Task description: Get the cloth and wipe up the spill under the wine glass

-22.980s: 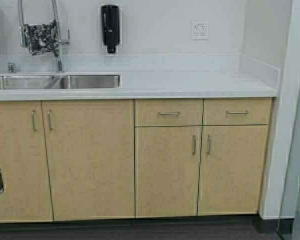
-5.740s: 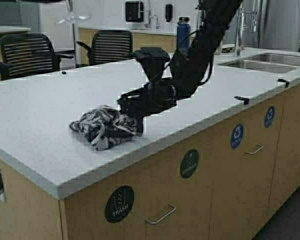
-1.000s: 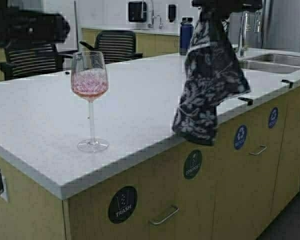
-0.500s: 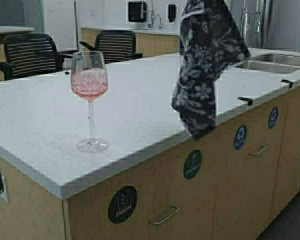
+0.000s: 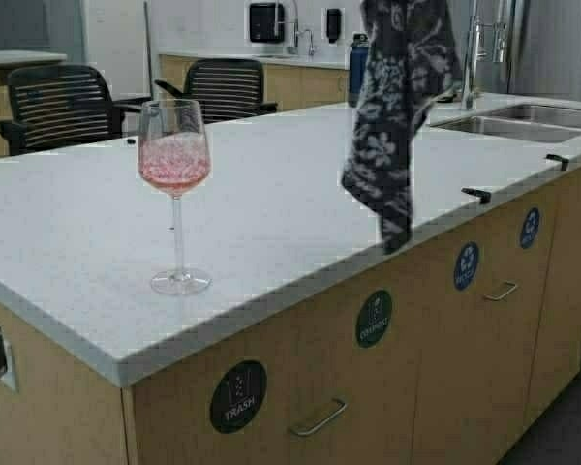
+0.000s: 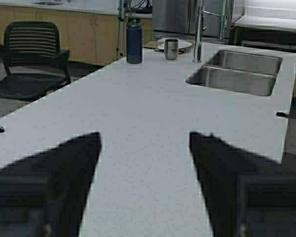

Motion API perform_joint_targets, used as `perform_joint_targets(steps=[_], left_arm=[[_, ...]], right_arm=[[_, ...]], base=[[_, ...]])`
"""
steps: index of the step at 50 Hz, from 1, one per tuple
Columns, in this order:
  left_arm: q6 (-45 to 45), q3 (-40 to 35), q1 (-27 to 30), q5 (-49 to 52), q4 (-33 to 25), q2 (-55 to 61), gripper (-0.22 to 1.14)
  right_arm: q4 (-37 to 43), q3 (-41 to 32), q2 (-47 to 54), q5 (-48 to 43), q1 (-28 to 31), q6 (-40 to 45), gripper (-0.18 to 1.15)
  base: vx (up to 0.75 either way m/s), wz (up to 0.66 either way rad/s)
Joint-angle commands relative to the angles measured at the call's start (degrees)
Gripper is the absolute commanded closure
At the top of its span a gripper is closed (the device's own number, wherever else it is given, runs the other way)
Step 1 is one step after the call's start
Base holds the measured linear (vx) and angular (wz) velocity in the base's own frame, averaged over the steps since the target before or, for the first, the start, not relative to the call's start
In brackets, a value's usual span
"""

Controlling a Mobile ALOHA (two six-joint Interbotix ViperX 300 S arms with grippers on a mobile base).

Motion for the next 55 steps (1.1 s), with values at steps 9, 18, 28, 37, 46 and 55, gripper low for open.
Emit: perform_joint_targets(steps=[9,18,28,37,46,55], left_arm=[[-0.09,-1.32,0.00,-0.09,0.09,-0.62,0.00],[-0.09,-0.88,-0.09,-0.09,0.09,-0.62,0.00],[0.26,-0.97,0.00,-0.18,0.09,-0.62,0.00],[0.44,-0.44,0.00,-0.44,0.18,-0.62,0.00],[1.05,-0.18,0.00,-1.32,0.18,-0.53,0.00],[1.05,-0.09,0.00,-1.93,0.18,-0.53,0.00]], right_arm=[[-0.09,-0.44,-2.11,-1.14,0.44,-0.09,0.90],[-0.09,1.93,-2.02,-5.27,0.44,-0.26,0.90],[-0.09,2.37,-2.11,-5.62,0.44,-1.14,0.90],[-0.09,2.20,-2.11,-5.62,0.44,-1.14,0.90],[-0.09,2.11,-2.20,-5.62,0.44,-1.23,0.90],[-0.09,2.11,-2.11,-5.89,0.44,-1.58,0.90]], base=[[0.00,0.00],[0.00,0.00],[0.00,0.00],[0.00,0.00],[0.00,0.00],[0.00,0.00]])
